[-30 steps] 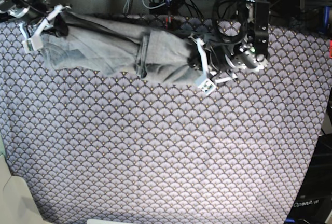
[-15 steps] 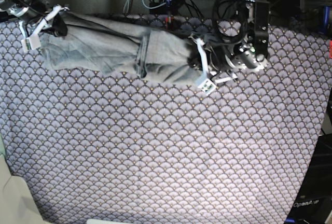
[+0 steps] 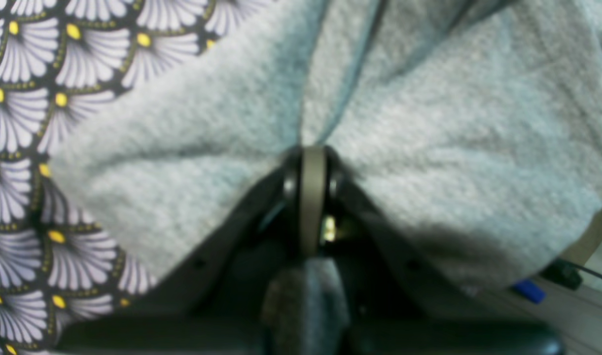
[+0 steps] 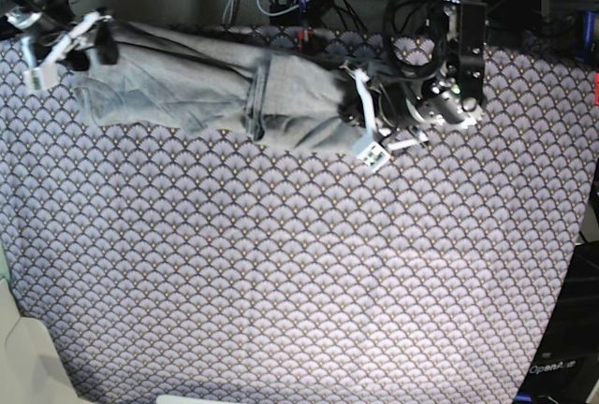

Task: Fold the T-shirt properly
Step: 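Open both grippers and raise them away from the folded shirt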

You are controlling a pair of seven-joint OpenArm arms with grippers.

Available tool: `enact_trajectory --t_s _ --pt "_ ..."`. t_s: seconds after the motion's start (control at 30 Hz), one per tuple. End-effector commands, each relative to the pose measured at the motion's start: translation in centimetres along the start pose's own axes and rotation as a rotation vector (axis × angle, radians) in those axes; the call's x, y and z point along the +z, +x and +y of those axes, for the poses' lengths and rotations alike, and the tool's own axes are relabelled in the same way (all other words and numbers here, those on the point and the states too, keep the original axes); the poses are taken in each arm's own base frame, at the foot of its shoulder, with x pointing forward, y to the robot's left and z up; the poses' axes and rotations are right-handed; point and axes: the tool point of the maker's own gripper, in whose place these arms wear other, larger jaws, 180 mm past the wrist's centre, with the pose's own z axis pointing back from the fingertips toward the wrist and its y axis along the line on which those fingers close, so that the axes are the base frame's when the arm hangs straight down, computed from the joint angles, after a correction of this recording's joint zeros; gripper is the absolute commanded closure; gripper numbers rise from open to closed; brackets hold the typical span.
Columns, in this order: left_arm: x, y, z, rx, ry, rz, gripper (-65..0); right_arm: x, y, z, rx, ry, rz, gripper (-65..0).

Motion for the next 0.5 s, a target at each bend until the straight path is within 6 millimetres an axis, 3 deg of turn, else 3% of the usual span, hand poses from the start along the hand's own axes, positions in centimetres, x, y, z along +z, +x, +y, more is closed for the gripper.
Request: enact_trajectory --t_s 0.0,0.2,0.47 --pt "0.5 -0.7 1.4 -0.021 0.06 0.056 0.0 0.8 1.2 -0.8 0.012 -0.019 -0.042 -37.0" --pt "0.5 -0.6 1.4 -0.023 0.061 0.054 0.0 1.5 2.2 -3.0 -0.01 -0.08 -0.082 -37.3" --pt "0.5 -0.7 1.4 -0.022 0.06 0.055 0.0 -1.0 0.7 -7.1 -0.122 -0.086 0.015 -40.9"
